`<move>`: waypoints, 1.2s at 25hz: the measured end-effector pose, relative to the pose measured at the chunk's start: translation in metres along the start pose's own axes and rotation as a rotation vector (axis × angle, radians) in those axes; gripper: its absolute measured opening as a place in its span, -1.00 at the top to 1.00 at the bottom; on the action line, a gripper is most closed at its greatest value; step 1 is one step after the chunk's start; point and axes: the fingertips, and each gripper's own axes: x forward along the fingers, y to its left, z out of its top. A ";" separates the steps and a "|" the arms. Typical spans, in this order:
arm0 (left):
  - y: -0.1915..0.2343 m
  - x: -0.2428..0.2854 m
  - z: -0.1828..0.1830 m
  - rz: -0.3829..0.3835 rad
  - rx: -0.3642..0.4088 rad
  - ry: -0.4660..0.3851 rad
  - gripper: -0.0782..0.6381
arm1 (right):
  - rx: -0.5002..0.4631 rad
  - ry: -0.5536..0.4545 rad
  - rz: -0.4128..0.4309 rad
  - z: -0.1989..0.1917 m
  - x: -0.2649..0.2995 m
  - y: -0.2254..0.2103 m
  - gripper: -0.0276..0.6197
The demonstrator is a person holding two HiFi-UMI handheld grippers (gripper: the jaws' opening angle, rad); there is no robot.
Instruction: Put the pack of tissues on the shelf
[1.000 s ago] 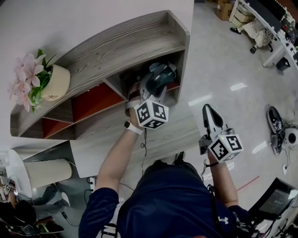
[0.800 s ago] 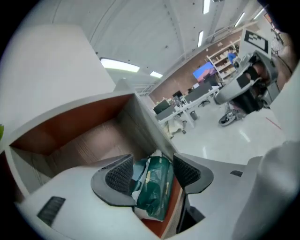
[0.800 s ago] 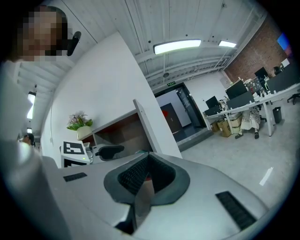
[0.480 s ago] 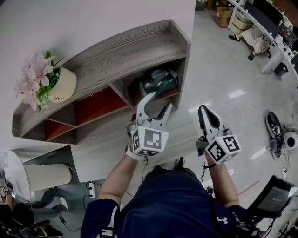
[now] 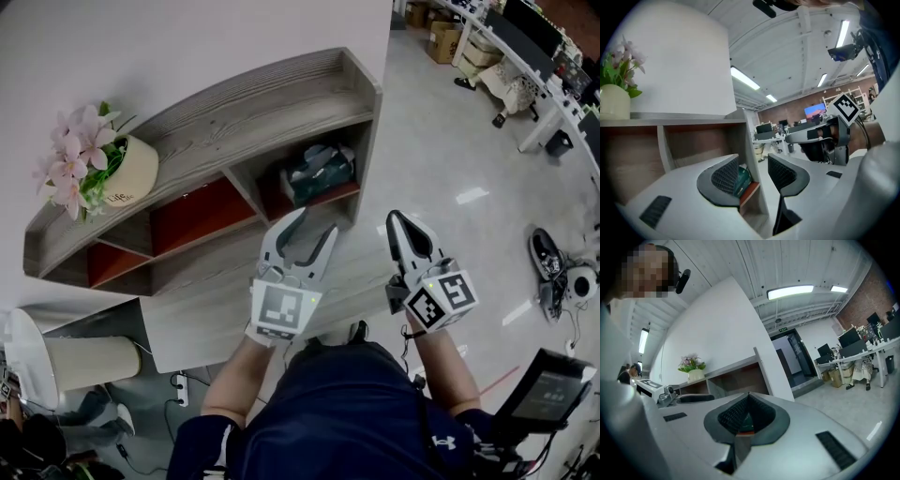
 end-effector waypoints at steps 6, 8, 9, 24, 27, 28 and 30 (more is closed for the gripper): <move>-0.006 -0.007 -0.001 -0.018 -0.037 -0.009 0.22 | -0.030 -0.021 0.003 0.007 -0.006 0.011 0.91; -0.008 -0.007 0.001 -0.025 -0.038 -0.014 0.22 | -0.034 -0.027 -0.001 0.010 -0.009 0.011 0.91; -0.010 -0.007 0.002 -0.029 -0.037 -0.017 0.22 | -0.036 -0.029 -0.003 0.011 -0.011 0.011 0.91; -0.029 0.009 0.025 -0.108 -0.066 -0.130 0.24 | -0.067 -0.072 -0.075 0.026 -0.030 -0.004 0.91; -0.031 0.010 0.018 -0.132 -0.039 -0.100 0.24 | -0.073 -0.077 -0.081 0.027 -0.030 -0.004 0.91; -0.031 0.010 0.018 -0.133 -0.042 -0.099 0.24 | -0.074 -0.077 -0.083 0.027 -0.030 -0.004 0.91; -0.030 0.012 0.022 -0.124 -0.062 -0.119 0.24 | -0.078 -0.081 -0.085 0.028 -0.030 -0.004 0.91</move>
